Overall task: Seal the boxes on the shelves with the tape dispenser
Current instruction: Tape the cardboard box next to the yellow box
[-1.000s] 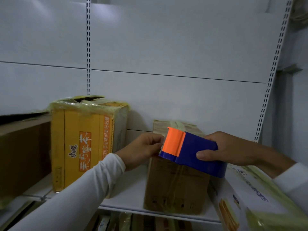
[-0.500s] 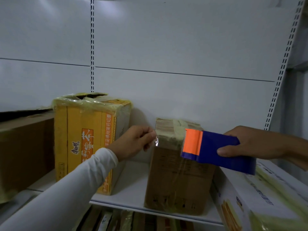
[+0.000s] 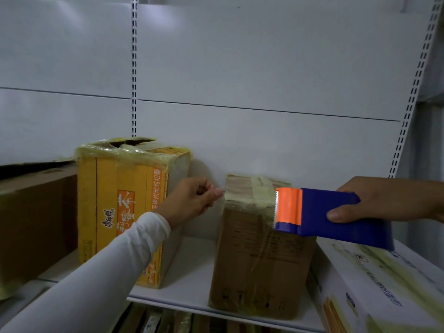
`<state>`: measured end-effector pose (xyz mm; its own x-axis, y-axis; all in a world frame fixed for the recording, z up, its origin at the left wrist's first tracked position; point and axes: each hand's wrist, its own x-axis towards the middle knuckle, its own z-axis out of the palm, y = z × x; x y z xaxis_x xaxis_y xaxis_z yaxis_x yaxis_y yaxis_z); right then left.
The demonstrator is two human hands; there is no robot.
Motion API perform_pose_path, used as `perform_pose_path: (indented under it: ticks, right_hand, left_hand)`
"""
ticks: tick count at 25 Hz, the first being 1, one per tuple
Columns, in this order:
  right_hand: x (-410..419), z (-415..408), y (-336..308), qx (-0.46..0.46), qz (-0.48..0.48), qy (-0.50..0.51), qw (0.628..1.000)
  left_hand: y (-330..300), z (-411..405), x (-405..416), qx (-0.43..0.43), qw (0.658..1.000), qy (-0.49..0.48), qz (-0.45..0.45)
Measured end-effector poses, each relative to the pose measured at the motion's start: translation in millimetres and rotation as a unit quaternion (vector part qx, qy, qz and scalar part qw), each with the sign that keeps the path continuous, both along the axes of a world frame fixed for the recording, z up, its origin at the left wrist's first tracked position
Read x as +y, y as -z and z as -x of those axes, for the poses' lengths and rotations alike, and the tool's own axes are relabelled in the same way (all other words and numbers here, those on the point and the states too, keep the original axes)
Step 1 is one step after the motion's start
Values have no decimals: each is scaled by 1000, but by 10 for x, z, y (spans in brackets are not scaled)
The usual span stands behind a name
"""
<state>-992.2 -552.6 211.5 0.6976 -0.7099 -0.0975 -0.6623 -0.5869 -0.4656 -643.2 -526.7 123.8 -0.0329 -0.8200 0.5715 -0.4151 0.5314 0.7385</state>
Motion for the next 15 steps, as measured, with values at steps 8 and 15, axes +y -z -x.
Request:
perform_pose_path:
  ticks: [8, 15]
  right_hand:
    - [-231, -205, -121, 66, -4, 77, 995]
    - [-326, -224, -73, 59, -15, 100, 993]
  left_hand:
    - [159, 20, -225, -7, 998, -34, -56]
    - [272, 4, -333, -76, 989, -126, -1]
